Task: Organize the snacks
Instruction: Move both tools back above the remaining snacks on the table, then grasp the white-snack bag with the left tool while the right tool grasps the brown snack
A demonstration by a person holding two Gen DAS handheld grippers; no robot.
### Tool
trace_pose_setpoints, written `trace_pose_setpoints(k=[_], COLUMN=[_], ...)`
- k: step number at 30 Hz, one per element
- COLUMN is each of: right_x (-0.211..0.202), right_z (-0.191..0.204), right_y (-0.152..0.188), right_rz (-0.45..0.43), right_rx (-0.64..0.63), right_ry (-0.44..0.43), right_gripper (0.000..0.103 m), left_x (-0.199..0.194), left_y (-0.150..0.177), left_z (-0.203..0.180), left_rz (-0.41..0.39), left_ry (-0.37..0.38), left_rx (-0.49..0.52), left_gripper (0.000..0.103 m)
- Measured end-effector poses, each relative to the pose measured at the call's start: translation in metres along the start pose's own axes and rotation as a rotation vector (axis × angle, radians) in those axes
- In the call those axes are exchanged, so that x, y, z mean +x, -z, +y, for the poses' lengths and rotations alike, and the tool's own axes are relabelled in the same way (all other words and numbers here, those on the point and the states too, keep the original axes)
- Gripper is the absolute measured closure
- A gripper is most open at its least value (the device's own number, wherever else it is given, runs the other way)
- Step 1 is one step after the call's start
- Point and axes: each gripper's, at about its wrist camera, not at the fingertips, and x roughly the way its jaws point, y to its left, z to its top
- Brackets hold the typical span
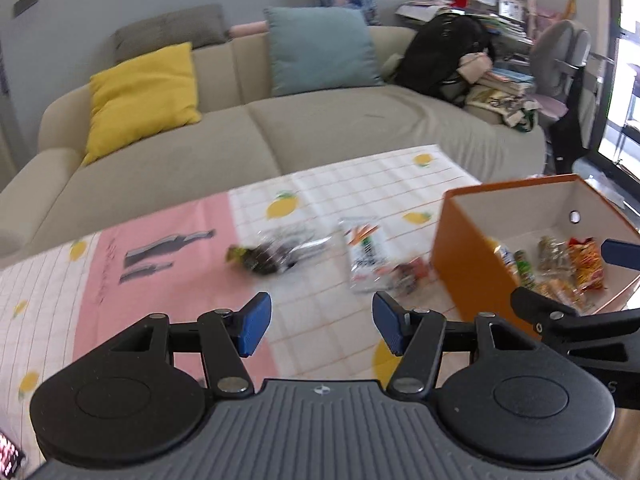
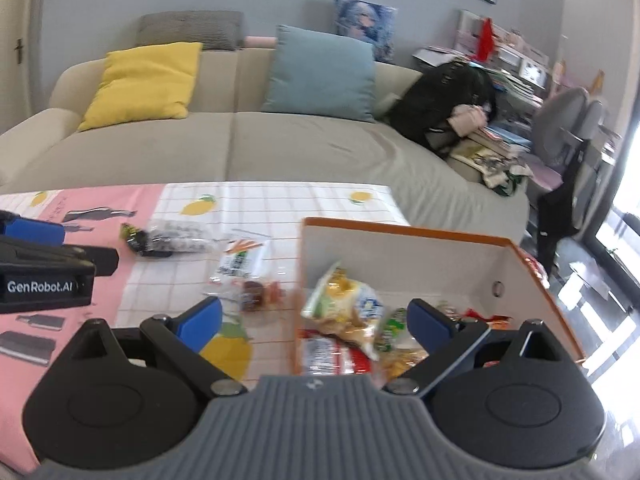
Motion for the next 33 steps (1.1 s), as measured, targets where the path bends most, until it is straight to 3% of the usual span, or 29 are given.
trace_pose_setpoints(k=[7,13,18,30,33], right_x=[0.007,0.022,0.044,0.125,0.140], right_z=[0.034,0.056,0.069,0.087,0.090], right_y=[0.007,0.008,0.001,0.006,0.007], right_rz=[0.003,0.007,-0.003,0.135,0.142], right_rx=[-0.074,-0.146,-0.211,-0.249,-0.250], right_ry=[-0.044,-0.052,-0.048,0.025,0.049], right_gripper=[0.008,0.018,0.026,0.045,0.049], left_x=[0.003,0.012,0.024,0.076,0.092], left_y=[0.024,0.031,0.028,0.006,-0.002], left_z=[0.031,0.046,0.049,0.052,0.053], left_rz=[0.016,0.032,0.022,-0.010,-0.002], left_ry=[-0.027,-0.012,-0.003,0.000,0.020], left_rx=[-0.045,-0.048,0.001,0.085,0.056], left_gripper=[0.034,0.034,0.034,0.037,0.041])
